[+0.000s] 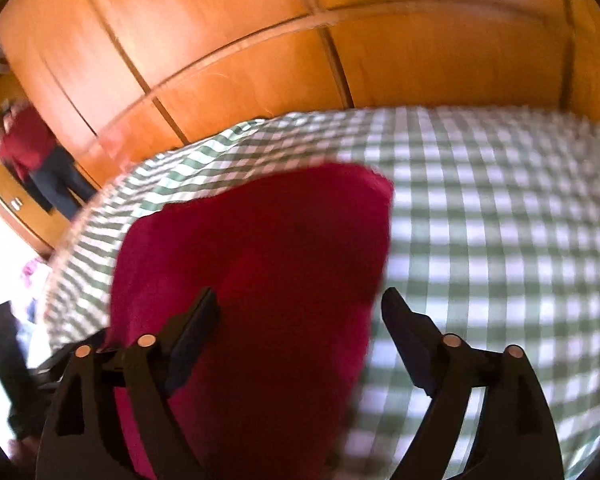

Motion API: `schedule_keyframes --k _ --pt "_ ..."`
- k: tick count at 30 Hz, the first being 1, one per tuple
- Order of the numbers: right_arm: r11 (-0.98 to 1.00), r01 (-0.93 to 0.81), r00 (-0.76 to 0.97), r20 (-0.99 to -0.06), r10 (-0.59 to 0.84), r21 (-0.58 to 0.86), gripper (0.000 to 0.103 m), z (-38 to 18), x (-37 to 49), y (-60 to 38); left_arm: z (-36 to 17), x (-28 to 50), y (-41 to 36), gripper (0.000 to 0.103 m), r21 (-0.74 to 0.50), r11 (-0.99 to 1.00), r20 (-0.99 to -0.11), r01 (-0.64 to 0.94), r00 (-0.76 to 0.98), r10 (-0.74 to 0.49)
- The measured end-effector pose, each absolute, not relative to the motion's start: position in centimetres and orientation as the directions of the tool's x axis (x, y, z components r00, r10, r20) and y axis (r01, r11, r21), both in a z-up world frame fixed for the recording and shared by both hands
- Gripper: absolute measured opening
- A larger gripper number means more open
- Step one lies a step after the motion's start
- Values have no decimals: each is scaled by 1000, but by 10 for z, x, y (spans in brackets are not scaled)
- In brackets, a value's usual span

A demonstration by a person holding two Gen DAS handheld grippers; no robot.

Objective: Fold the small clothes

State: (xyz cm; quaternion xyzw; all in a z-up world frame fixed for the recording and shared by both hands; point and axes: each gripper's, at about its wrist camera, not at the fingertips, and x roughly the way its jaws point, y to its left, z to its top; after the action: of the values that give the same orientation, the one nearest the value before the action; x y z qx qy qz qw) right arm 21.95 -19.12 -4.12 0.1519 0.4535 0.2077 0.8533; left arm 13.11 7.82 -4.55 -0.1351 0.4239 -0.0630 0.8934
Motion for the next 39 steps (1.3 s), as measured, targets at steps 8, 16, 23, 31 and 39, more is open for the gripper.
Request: schedule_keyframes --k 8,16,23,31,39 --pt "724 -224 380 -626 681 652 83 -69 205 -198 -66 132 98 79 -470 882 -689 28 614 -386" --pt "686 -246 376 -584 719 685 47 -68 201 -175 -67 132 101 30 -615 782 -594 103 592 -545" --pt "725 -335 510 -531 676 602 42 -9 164 -201 -33 137 51 25 -598 767 -561 233 563 -608" --pt "825 -178 709 -511 486 536 42 32 129 -329 7 184 -105 25 -529 708 -556 468 438 -706" --pt "838 137 714 -639 287 529 46 -30 122 -447 -29 221 -267 17 -361 740 -732 568 319 -602"
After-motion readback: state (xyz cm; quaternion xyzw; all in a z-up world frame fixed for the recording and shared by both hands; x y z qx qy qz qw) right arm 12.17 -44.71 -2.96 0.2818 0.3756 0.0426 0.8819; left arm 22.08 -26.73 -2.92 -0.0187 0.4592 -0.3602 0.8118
